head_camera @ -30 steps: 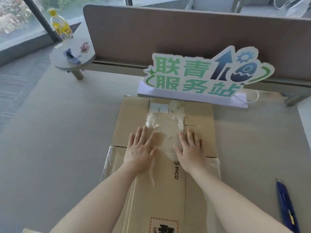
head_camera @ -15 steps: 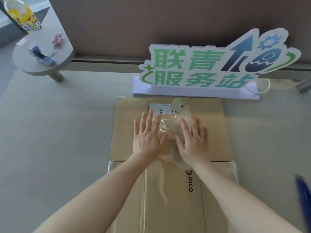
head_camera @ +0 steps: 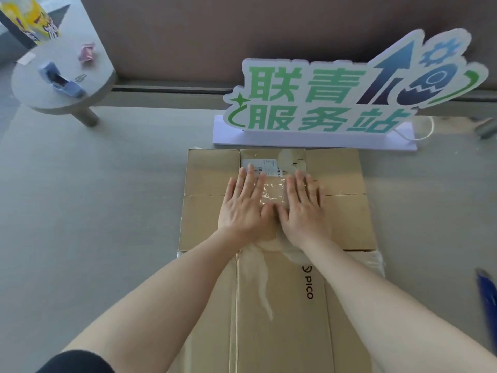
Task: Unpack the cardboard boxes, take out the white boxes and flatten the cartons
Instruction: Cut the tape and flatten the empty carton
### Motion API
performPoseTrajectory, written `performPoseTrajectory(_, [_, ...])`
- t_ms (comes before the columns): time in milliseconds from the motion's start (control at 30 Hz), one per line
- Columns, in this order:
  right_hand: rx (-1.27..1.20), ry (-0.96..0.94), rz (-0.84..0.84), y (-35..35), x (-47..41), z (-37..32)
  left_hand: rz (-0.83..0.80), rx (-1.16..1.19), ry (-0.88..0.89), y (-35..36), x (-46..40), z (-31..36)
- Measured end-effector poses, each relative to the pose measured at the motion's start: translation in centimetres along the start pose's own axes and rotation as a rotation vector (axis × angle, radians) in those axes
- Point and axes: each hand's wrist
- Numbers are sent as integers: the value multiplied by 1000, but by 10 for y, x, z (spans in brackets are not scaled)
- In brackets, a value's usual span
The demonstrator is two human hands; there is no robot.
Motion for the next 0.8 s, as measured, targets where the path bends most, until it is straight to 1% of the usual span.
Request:
performPoseTrajectory(67, [-31, 10, -51, -6, 9, 2, 50, -22, 23, -1, 12, -5])
performPoseTrajectory(100, [-43, 7, -41, -10, 20, 4, 70, -35, 32, -2, 23, -6])
performPoseTrajectory(200, [-71, -29, 25, -5, 70, 15, 45, -17, 56, 10, 71, 4])
performPoseTrajectory(300, [-56, -40, 44, 19, 115, 21, 57, 16, 11, 36, 107, 16])
performPoseTrajectory(367, [-2, -28, 49, 34, 127, 24, 83, -6, -15, 47, 113, 17])
performPoseTrajectory(433, [13, -29, 83, 42, 126, 27, 91, -34, -2, 51, 110, 16])
performPoseTrajectory(500, [30, -35, 82, 42, 126, 25, 55, -57, 8, 48, 111, 16])
performPoseTrajectory(633, [5, -11, 63, 36, 133, 23, 21, -75, -27, 38, 116, 23])
performPoseTrajectory(700, [6, -27, 60, 35, 152, 26, 9, -61, -19, 37, 133, 28])
performPoseTrajectory(800, [22, -62, 59, 42, 193, 30, 35, 0, 5, 54, 171, 36])
Point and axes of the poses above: each hand's wrist, its own x-axis away from the middle knuckle, its own y-axis out of the palm, z = x × y, and after that the axes turned 4 degrees about y, right-handed
